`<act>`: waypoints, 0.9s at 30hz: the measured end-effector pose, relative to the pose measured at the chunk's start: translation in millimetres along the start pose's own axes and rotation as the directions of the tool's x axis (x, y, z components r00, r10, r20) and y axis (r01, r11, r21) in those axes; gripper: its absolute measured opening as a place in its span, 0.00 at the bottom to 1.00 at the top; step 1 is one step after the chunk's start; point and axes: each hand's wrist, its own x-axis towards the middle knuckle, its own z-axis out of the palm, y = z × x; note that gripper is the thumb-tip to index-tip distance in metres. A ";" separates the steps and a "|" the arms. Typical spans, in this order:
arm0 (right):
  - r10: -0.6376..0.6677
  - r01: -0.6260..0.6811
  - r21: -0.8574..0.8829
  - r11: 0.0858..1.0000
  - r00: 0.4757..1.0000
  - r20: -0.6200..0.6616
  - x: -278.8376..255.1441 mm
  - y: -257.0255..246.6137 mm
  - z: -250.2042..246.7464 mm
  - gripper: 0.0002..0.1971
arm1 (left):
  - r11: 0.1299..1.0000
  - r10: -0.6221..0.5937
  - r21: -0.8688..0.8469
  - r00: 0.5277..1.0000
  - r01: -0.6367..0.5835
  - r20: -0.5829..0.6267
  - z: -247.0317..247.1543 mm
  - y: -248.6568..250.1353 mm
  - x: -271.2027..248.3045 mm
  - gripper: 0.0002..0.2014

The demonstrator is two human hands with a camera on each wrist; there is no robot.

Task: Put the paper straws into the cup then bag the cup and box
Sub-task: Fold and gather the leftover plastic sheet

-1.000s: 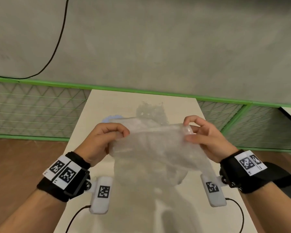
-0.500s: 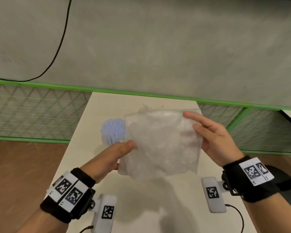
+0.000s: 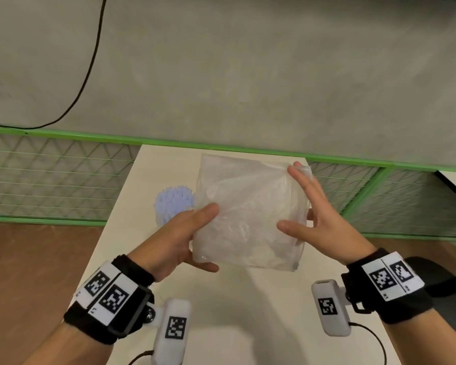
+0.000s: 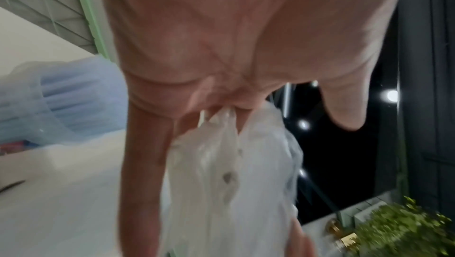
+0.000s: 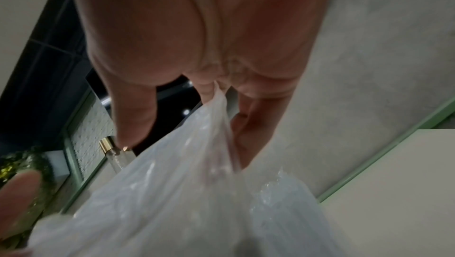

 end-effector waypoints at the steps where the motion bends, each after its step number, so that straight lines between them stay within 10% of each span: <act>1: -0.006 0.005 -0.032 0.999 1.000 -0.024 0.8 -1.7 3.5 0.51 | 0.999 0.015 0.030 1.000 -0.015 0.000 3.5 -0.8 1.0 0.21; 27: -0.127 -0.008 -0.493 0.870 0.962 -0.240 16.9 -21.5 49.8 0.68 | 0.948 0.273 0.211 0.949 -0.238 -0.157 10.2 -10.4 19.9 0.31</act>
